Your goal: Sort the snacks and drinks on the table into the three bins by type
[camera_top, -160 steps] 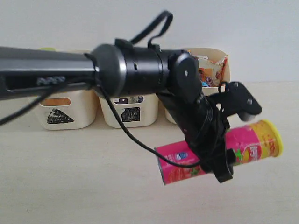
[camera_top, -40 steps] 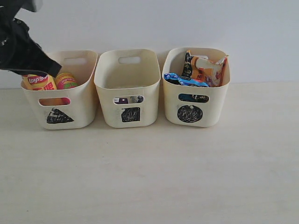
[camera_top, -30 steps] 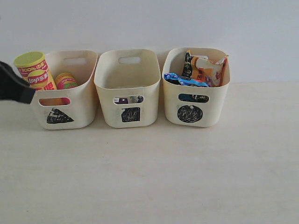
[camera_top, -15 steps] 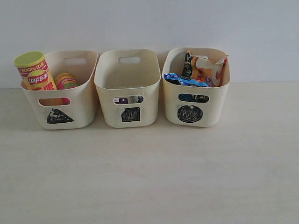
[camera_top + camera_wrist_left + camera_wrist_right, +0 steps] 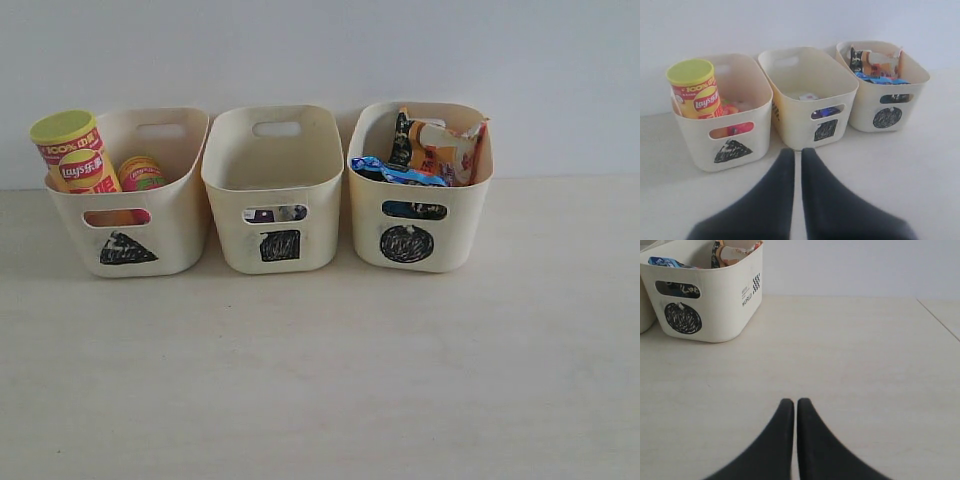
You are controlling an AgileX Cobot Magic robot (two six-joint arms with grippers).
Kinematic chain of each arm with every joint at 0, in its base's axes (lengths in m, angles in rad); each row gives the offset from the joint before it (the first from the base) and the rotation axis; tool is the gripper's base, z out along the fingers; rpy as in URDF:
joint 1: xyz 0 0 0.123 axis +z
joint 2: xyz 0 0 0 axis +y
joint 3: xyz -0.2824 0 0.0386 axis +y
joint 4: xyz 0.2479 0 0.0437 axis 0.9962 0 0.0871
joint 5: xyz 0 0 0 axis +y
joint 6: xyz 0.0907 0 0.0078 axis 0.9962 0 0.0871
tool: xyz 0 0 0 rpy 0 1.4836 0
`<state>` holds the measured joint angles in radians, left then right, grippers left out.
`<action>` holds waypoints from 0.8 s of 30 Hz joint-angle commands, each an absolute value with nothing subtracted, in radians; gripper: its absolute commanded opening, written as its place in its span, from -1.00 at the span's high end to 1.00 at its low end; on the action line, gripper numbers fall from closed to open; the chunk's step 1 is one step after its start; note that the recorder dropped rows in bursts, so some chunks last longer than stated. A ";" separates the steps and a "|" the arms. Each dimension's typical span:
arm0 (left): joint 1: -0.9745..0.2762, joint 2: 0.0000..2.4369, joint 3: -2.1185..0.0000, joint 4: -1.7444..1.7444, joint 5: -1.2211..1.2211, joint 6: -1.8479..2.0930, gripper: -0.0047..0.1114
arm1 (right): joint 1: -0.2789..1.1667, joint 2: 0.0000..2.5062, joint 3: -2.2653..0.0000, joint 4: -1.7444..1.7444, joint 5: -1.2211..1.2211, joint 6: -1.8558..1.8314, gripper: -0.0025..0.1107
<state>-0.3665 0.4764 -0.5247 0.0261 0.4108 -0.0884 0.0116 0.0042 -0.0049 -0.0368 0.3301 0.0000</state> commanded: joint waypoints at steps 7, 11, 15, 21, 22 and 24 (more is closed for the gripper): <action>-0.231 0.249 -0.327 0.019 0.288 -0.090 0.84 | 0.009 0.000 0.000 -0.036 0.322 0.000 0.96; -0.180 0.179 -0.257 0.019 0.249 -0.087 0.84 | 0.009 0.000 0.000 -0.036 0.322 0.000 0.96; -0.167 0.115 -0.195 0.019 0.203 -0.087 0.84 | 0.009 0.000 0.000 -0.036 0.322 0.000 0.96; -0.162 0.034 -0.122 0.019 0.183 -0.082 0.84 | 0.009 0.000 0.000 -0.036 0.322 0.000 0.96; -0.158 0.021 -0.110 0.019 0.183 -0.079 0.84 | 0.009 0.000 0.000 -0.036 0.322 0.000 0.96; -0.145 0.000 -0.086 0.019 0.179 -0.075 0.84 | 0.009 0.000 0.000 -0.036 0.322 0.000 0.96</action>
